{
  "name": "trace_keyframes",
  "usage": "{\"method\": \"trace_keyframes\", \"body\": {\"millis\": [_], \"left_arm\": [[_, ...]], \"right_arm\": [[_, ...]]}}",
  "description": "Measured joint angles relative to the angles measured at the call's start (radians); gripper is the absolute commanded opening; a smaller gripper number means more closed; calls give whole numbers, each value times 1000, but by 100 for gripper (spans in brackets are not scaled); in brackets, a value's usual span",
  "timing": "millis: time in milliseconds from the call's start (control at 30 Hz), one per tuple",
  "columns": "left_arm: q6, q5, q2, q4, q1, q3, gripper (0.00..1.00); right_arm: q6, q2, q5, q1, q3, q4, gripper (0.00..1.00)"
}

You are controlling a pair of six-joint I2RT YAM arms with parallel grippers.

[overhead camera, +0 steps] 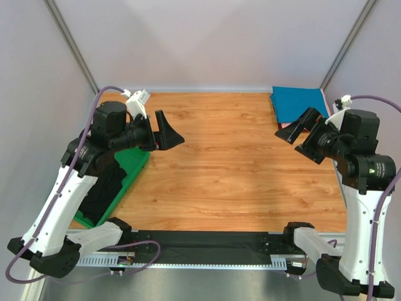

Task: Fold and stack the t-shirts
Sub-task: Neatly place the folded tshirt to the corner

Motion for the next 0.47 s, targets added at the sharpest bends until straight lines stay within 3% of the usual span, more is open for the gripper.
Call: {"method": "trace_keyframes", "body": {"millis": [200, 467], "left_arm": [[-34, -4, -87, 10, 0, -137, 99], [-48, 3, -91, 32, 0, -144, 99]], "right_arm": [[-17, -6, 24, 0, -81, -68, 100], [-19, -16, 34, 0, -106, -71, 100]]}}
